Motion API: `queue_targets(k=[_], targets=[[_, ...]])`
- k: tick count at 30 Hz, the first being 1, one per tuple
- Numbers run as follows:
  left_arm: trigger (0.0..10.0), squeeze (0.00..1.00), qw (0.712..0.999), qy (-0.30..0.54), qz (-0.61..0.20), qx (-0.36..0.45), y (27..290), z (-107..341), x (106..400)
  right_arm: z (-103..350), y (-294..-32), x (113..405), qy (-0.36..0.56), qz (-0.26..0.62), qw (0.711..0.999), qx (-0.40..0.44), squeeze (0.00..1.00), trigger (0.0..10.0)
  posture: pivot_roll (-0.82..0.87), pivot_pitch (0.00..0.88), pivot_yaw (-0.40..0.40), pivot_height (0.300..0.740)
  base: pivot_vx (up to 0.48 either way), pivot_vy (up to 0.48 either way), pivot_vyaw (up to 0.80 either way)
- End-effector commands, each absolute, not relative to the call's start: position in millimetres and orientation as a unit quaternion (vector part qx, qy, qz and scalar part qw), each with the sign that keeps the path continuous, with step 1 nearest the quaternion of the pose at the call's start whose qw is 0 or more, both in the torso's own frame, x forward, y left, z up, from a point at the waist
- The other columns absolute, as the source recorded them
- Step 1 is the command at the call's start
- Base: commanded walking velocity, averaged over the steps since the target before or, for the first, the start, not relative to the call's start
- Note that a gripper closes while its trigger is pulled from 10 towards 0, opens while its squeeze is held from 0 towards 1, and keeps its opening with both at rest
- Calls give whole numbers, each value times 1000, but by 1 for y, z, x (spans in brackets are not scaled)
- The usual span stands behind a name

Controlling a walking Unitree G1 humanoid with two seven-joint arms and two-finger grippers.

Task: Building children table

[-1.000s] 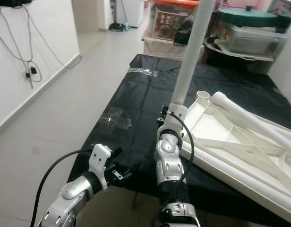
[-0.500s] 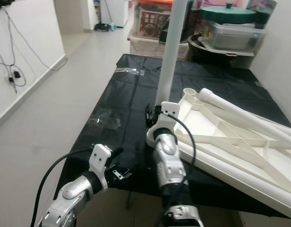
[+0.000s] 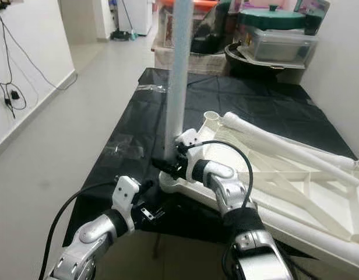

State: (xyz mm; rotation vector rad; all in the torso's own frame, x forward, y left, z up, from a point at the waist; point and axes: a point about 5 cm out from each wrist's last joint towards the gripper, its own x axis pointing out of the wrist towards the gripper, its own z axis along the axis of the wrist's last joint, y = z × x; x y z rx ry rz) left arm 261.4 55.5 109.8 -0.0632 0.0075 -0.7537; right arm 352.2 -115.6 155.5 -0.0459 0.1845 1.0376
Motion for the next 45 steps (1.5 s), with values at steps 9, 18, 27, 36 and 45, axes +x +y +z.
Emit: queue_targets(k=[9, 18, 27, 36, 45], targets=[[10000, 0, 929, 12, -369, -33, 55, 104, 256, 158, -102, 366, 59, 430, 900, -27, 0, 0, 120, 0, -116, 740, 0, 0, 0], [10000, 0, 928, 15, -372, -32, 56, 103, 257, 162, -137, 380, 31, 6, 999, 14, 0, 0, 108, 0, -103, 740, 0, 0, 0], [10000, 0, 928, 15, -372, -30, 56, 103, 258, 165, -145, 351, -22, -187, 978, 89, 0, 0, 106, 0, -99, 740, 0, 0, 0], [10000, 0, 928, 14, -371, -30, 55, 104, 259, 175, -108, 349, -68, -69, 991, 91, 1000, 10000, 101, 0, -95, 740, 0, 0, 0], [10000, 0, 928, 13, -372, -31, 54, 105, 260, 158, -112, 351, -14, 186, 979, 88, 0, 10000, 101, 0, -95, 740, 0, 0, 0]])
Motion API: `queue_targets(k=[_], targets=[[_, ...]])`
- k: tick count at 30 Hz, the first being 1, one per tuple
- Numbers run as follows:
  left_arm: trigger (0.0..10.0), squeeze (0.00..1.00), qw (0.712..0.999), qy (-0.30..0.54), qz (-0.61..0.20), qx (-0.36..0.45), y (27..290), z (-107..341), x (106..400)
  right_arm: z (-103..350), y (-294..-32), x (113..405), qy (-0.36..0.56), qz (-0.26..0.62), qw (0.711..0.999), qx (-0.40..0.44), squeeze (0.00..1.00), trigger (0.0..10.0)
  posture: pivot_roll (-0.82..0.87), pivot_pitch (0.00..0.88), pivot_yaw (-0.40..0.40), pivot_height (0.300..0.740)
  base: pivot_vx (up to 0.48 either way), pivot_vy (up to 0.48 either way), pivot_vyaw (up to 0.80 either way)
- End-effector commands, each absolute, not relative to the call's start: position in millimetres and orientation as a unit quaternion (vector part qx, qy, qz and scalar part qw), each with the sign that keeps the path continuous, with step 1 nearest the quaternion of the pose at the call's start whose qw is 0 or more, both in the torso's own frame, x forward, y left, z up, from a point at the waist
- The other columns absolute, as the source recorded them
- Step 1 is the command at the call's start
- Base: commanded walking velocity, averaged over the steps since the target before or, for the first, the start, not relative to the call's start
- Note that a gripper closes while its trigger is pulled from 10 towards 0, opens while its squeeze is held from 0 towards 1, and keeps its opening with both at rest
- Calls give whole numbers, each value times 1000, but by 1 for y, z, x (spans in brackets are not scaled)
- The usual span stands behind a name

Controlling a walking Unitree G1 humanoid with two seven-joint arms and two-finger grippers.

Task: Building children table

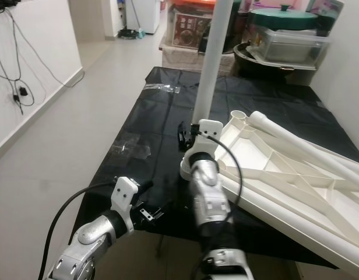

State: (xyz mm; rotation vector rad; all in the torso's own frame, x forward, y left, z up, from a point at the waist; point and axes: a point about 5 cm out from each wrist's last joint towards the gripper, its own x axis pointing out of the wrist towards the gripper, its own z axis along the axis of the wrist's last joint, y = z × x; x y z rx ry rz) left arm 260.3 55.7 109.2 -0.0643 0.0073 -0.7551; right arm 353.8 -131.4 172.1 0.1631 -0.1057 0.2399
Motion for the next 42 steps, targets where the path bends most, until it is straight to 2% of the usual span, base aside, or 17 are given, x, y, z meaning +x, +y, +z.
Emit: queue_targets(k=[1, 7, 10, 15, 16, 17, 22, 24, 26, 27, 28, 29, 31, 32, 35, 39, 42], targets=[[10000, 0, 928, 12, -372, -30, 54, 105, 260, 156, -114, 351, 3, 235, 970, 65, 0, 10000, 97, 0, -93, 740, 0, 0, 0], [10000, 0, 927, 12, -372, -30, 53, 106, 261, 155, -120, 353, 51, 361, 931, 24, 0, 10000, 103, 0, -95, 740, 0, 0, 0], [10000, 0, 928, 11, -372, -29, 53, 106, 260, 157, -114, 352, 82, 485, 870, -7, 0, 10000, 115, 0, -104, 740, 0, 0, 0], [10000, 0, 928, 10, -371, -29, 53, 106, 260, 159, -112, 352, 89, 514, 853, -2, 0, 10000, 116, 0, -105, 740, 0, 0, 0], [10000, 0, 928, 10, -371, -29, 54, 106, 260, 161, -110, 353, 87, 526, 846, 4, 0, 6078, 118, 0, -108, 740, 0, 0, 0], [10000, 0, 928, 10, -370, -30, 54, 106, 260, 162, -106, 351, 86, 546, 833, 10, 0, 0, 120, 0, -110, 740, 0, 0, 0], [10000, 0, 929, 10, -369, -30, 54, 106, 259, 164, -102, 351, 81, 561, 824, 11, 0, 0, 121, 0, -112, 740, 0, 0, 0], [10000, 0, 929, 11, -369, -30, 55, 106, 259, 161, -105, 363, 61, 462, 885, -3, 0, 0, 120, 0, -110, 740, 0, 0, 0], [10000, 0, 929, 11, -369, -31, 55, 106, 259, 159, -110, 370, 57, 400, 915, 3, 0, 0, 120, 0, -110, 740, 0, 0, 0], [10000, 0, 929, 11, -369, -31, 55, 106, 259, 159, -110, 370, 57, 400, 915, 3, 0, 0, 120, 0, -110, 740, 0, 0, 0], [10000, 0, 929, 12, -369, -31, 55, 105, 259, 154, -130, 379, 49, 223, 973, 24, 0, 0, 111, 0, -104, 740, 0, 0, 0], [10000, 0, 929, 12, -369, -31, 55, 105, 259, 154, -130, 379, 49, 223, 973, 24, 0, 0, 111, 0, -104, 740, 0, 0, 0], [10000, 0, 928, 13, -370, -31, 56, 105, 259, 148, -155, 378, 44, 40, 997, 42, 0, 0, 108, 0, -100, 740, 0, 0, 0], [10000, 0, 928, 13, -370, -31, 56, 105, 259, 148, -155, 378, 44, 40, 997, 42, 0, 0, 108, 0, -100, 740, 0, 0, 0], [10000, 0, 928, 14, -371, -31, 56, 104, 260, 143, -183, 359, 32, -159, 986, 50, 0, 0, 106, 0, -96, 740, 0, 0, 0], [10000, 0, 928, 14, -371, -31, 56, 104, 260, 143, -186, 347, 21, -219, 974, 59, 0, 0, 102, 0, -91, 740, 0, 0, 0], [10000, 0, 928, 14, -372, -30, 56, 104, 260, 143, -167, 343, 17, -237, 966, 105, 0, 0, 104, 0, -93, 740, 0, 0, 0]])
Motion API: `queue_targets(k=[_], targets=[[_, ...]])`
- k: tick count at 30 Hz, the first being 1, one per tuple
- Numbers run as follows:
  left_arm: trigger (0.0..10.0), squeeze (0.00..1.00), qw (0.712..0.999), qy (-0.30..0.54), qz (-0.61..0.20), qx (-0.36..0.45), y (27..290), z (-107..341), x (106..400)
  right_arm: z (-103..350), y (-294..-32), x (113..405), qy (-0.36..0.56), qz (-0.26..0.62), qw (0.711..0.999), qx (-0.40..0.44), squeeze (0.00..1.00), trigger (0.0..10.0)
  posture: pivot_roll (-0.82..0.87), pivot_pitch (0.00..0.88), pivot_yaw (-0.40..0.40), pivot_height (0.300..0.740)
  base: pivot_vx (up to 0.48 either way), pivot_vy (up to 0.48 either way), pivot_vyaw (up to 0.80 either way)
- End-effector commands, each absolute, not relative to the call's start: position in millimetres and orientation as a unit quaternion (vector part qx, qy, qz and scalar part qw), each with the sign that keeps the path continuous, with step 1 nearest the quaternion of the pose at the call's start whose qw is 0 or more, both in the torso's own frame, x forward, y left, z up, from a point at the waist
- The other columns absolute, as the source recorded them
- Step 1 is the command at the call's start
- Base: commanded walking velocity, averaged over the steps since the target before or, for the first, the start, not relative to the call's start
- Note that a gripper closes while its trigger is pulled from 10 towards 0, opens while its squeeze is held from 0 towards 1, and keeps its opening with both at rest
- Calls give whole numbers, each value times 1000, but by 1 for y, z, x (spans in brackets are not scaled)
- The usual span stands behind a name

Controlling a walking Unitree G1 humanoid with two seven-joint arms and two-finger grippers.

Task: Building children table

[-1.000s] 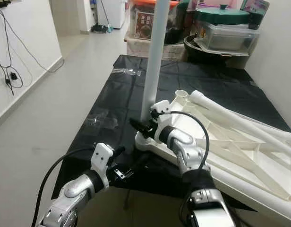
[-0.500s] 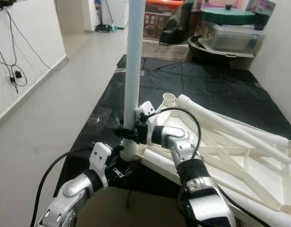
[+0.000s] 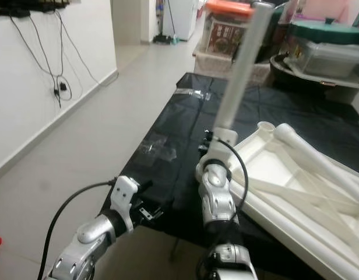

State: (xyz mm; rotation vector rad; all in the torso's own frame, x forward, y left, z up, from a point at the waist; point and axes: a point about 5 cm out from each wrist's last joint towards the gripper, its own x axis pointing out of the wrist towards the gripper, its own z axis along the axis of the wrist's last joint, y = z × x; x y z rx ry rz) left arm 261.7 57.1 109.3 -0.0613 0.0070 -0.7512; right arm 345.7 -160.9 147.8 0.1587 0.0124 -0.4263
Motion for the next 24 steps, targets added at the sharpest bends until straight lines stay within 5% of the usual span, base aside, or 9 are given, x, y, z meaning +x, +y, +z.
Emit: queue_targets(k=[1, 2, 3, 4, 8, 9, 14, 19, 24], targets=[[10000, 0, 928, 14, -372, -30, 56, 104, 260, 143, -167, 343, 17, -237, 966, 105, 0, 0, 104, 0, -93, 740, 0, 0, 0], [10000, 0, 928, 14, -372, -30, 56, 104, 260, 143, -164, 344, 17, -231, 967, 107, 0, 0, 104, 0, -93, 740, 0, 0, 0], [10000, 0, 928, 14, -372, -29, 56, 104, 260, 145, -154, 348, 8, -200, 972, 121, 0, 9216, 105, 0, -95, 740, 0, 0, 0], [10000, 0, 928, 14, -372, -29, 56, 104, 260, 148, -147, 351, -7, -177, 976, 129, 1000, 10000, 107, 0, -97, 740, 0, 0, 0], [10000, 0, 928, 14, -372, -29, 55, 103, 260, 156, -130, 356, -29, -118, 983, 138, 1000, 10000, 104, 0, -96, 740, 0, 0, 0], [10000, 0, 928, 14, -372, -29, 55, 103, 260, 158, -123, 358, -39, -65, 987, 144, 0, 10000, 104, 0, -96, 740, 0, 0, 0], [10000, 0, 927, 14, -374, -30, 54, 103, 259, 156, -110, 357, -6, 124, 982, 143, 0, 10000, 100, 0, -94, 740, 0, 0, 0], [10000, 0, 926, 15, -376, -29, 53, 102, 260, 148, -118, 352, 68, 354, 931, 63, 0, 10000, 101, 0, -99, 740, 0, 0, 0], [10000, 0, 926, 14, -376, -29, 52, 102, 260, 142, -117, 350, 96, 434, 896, 20, 0, 10000, 110, 0, -107, 740, 0, 0, 0]])
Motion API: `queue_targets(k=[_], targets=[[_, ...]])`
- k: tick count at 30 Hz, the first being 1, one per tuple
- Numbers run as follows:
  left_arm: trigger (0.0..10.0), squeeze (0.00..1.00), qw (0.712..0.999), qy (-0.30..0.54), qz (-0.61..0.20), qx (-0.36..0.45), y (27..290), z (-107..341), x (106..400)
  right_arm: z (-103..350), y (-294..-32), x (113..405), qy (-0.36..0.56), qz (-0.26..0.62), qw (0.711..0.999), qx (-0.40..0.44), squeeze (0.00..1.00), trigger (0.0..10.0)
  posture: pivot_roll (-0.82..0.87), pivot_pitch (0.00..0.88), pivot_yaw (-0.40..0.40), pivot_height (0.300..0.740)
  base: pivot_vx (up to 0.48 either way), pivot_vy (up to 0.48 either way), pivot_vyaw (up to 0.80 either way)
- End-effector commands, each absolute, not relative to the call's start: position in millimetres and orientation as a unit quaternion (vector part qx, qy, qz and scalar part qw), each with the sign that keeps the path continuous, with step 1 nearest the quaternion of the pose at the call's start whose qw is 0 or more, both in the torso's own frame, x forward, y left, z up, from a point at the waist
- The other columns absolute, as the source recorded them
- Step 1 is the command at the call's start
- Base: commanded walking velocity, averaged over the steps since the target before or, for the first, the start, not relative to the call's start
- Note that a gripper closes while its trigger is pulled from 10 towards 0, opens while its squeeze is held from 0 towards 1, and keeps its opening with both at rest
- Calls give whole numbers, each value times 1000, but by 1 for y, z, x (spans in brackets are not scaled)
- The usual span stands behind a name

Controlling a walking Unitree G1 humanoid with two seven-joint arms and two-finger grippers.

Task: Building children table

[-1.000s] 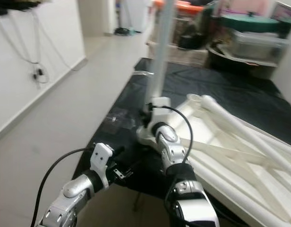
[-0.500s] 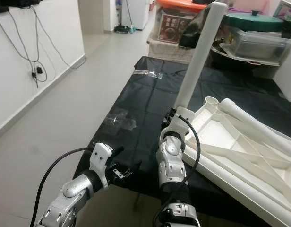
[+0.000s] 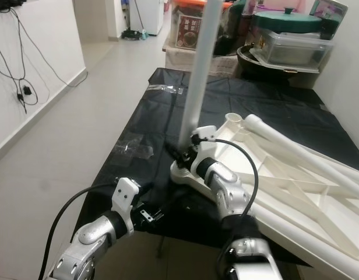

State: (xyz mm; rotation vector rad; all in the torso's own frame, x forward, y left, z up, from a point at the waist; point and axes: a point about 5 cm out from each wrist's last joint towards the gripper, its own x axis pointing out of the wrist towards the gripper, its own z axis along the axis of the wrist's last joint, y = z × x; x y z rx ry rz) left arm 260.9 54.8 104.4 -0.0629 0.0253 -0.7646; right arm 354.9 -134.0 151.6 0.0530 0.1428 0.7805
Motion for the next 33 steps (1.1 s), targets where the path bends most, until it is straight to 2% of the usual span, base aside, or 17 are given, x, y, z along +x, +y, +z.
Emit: queue_targets(k=[1, 5, 6, 13, 16, 18, 19, 21, 22, 23, 24, 25, 26, 30, 33], targets=[[10000, 0, 926, 13, -376, -29, 52, 102, 260, 142, -115, 350, 99, 454, 886, 14, 0, 10000, 110, 0, -107, 740, 0, 0, 0], [10000, 0, 926, 12, -375, -29, 52, 103, 259, 145, -109, 353, 103, 485, 869, 7, 0, 10000, 117, 0, -114, 740, 0, 0, 0], [10000, 0, 927, 12, -374, -30, 52, 103, 259, 147, -106, 356, 102, 491, 865, 5, 0, 196, 119, 0, -117, 740, 0, 0, 0], [10000, 0, 928, 11, -372, -32, 53, 104, 258, 152, -104, 360, 97, 495, 864, 8, 0, 0, 120, 0, -117, 740, 0, 0, 0], [10000, 0, 928, 11, -372, -32, 54, 104, 258, 153, -108, 367, 88, 442, 893, 7, 0, 0, 117, 0, -116, 740, 0, 0, 0], [10000, 0, 928, 12, -372, -32, 54, 104, 258, 151, -123, 380, 91, 286, 954, 30, 0, 0, 114, 0, -111, 740, 0, 0, 0], [10000, 0, 928, 12, -372, -32, 54, 104, 258, 151, -123, 380, 91, 286, 954, 30, 0, 0, 114, 0, -111, 740, 0, 0, 0], [10000, 0, 928, 12, -372, -31, 54, 104, 258, 147, -142, 386, 93, 135, 986, 40, 0, 0, 109, 0, -109, 740, 0, 0, 0], [10000, 0, 928, 12, -372, -31, 55, 104, 258, 146, -149, 387, 90, 85, 992, 40, 0, 0, 109, 0, -109, 740, 0, 0, 0], [10000, 0, 927, 13, -372, -32, 55, 104, 259, 141, -167, 383, 87, -26, 994, 55, 0, 0, 104, 0, -101, 740, 0, 0, 0], [10000, 0, 927, 13, -372, -32, 55, 104, 259, 141, -167, 383, 87, -26, 994, 55, 0, 0, 104, 0, -101, 740, 0, 0, 0], [10000, 0, 927, 13, -373, -32, 54, 104, 259, 136, -180, 376, 86, -111, 987, 72, 0, 0, 104, 0, -101, 740, 0, 0, 0], [10000, 0, 927, 14, -374, -32, 54, 104, 259, 129, -191, 361, 81, -218, 968, 96, 0, 0, 104, 0, -101, 740, 0, 0, 0], [10000, 0, 927, 14, -374, -32, 54, 104, 259, 128, -191, 356, 73, -245, 962, 100, 0, 0, 106, 0, -100, 740, 0, 0, 0], [10000, 0, 927, 13, -374, -31, 54, 104, 259, 131, -176, 351, 60, -252, 958, 123, 0, 0, 106, 0, -100, 740, 0, 0, 0]])
